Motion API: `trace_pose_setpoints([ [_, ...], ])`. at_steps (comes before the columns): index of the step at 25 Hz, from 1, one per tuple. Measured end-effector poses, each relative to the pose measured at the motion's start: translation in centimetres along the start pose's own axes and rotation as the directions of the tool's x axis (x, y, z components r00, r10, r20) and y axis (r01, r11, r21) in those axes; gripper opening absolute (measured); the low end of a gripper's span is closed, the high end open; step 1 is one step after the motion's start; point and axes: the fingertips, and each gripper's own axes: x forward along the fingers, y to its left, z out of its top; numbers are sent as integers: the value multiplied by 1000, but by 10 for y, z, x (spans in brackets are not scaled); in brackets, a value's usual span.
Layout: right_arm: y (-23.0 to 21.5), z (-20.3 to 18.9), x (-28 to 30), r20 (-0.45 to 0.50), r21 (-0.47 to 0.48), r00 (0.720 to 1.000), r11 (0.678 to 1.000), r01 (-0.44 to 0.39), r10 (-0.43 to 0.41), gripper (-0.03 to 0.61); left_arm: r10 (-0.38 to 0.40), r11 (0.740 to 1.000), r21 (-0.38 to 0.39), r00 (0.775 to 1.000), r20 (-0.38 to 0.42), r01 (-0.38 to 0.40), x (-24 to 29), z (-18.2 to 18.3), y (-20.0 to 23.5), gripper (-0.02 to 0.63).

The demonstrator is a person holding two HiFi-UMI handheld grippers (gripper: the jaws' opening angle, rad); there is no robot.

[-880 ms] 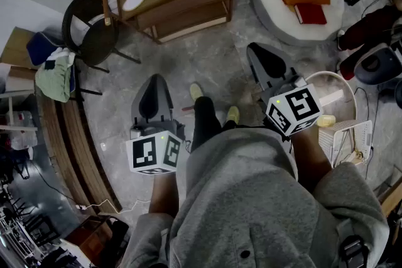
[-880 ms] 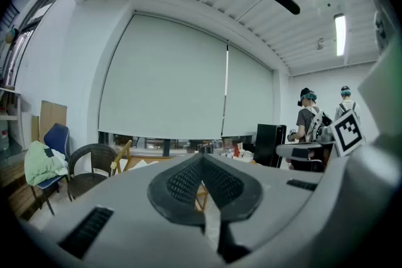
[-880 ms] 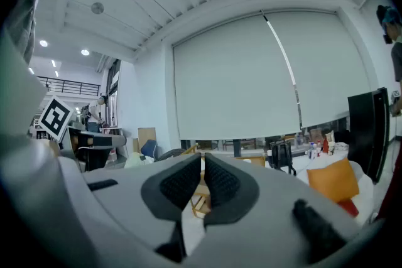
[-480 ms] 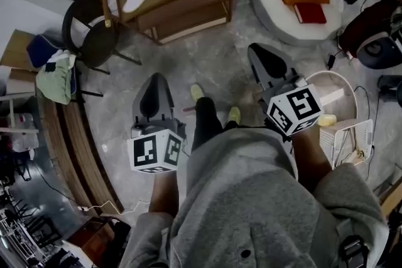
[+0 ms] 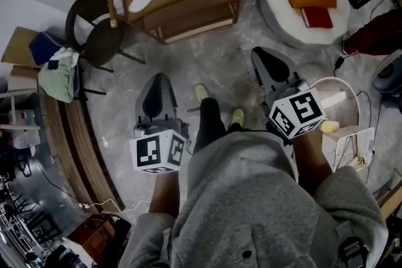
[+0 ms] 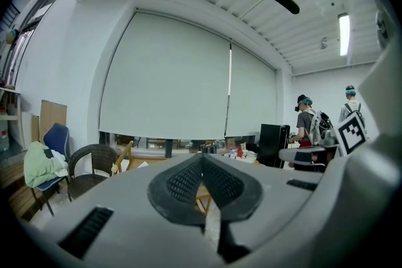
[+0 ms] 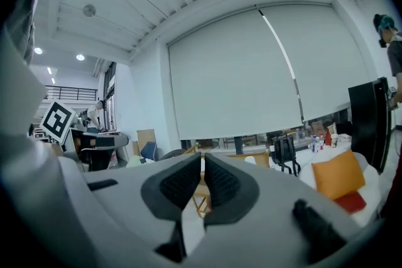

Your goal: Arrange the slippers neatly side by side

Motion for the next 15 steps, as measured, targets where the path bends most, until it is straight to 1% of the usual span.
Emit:
trace_pose_setpoints([
  [7, 1, 1, 33, -23, 13, 1000, 1000, -5, 5, 32, -8, 1000, -7, 1000, -21, 7, 23, 2, 24, 15],
  [15, -2, 10, 85, -35, 11, 999, 1000, -2, 3, 32, -28, 999, -24, 999, -20, 27, 63, 11, 57, 15],
])
